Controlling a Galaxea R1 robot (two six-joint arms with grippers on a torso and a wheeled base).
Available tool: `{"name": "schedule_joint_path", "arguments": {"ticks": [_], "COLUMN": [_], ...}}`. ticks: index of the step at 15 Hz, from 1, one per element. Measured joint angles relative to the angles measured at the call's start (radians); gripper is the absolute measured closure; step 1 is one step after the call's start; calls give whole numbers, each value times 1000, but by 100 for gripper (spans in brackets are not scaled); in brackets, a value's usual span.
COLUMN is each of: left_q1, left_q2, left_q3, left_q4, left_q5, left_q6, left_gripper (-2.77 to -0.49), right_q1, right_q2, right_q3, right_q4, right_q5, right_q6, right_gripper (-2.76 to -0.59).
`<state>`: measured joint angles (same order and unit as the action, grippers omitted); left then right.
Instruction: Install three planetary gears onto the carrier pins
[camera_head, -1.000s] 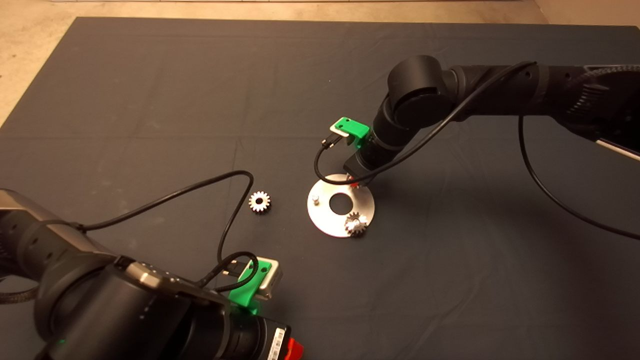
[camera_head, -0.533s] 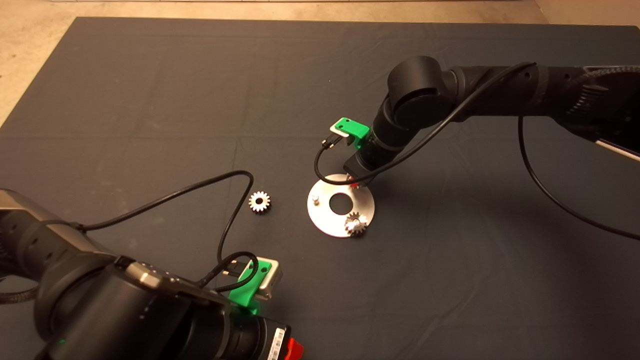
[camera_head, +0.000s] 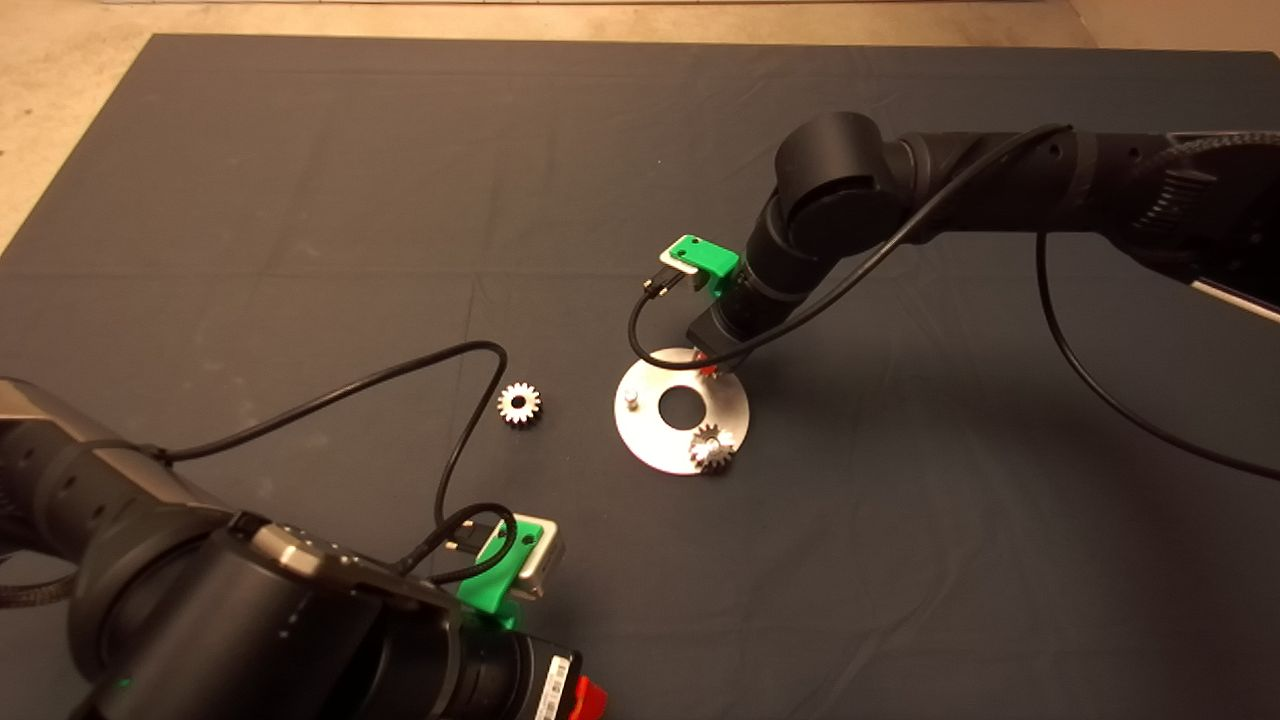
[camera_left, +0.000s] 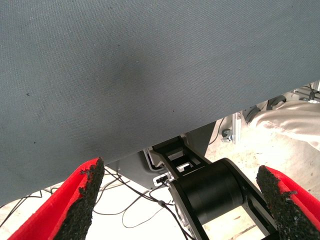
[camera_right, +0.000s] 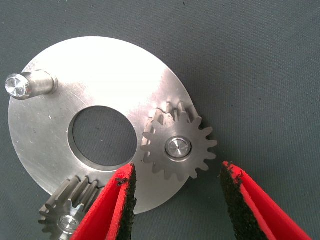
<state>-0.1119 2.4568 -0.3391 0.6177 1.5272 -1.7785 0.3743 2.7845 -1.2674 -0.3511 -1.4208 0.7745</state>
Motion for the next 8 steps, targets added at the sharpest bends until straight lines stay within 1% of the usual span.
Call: {"name": "schedule_joint_path", "arguments": {"ticks": [2, 3, 5, 6, 8], "left_q1": [0, 0, 0, 0, 0], "left_q2": [0, 0, 0, 0, 0], "left_q3": [0, 0, 0, 0, 0], "left_q4": [0, 0, 0, 0, 0], "left_q5": [0, 0, 0, 0, 0], "left_q6": [0, 0, 0, 0, 0], "left_gripper": [-217, -217, -217, -217, -217], "right_q1": [0, 0, 0, 0, 0], "right_q2": [0, 0, -1, -1, 0], "right_q3": [0, 0, 0, 0, 3], "right_q4": [0, 0, 0, 0, 0], "right_q5": [0, -1, -5, -5, -6], "right_q6": [0, 0, 0, 0, 0], "right_gripper": [-119, -127, -134, -144, -152]}}
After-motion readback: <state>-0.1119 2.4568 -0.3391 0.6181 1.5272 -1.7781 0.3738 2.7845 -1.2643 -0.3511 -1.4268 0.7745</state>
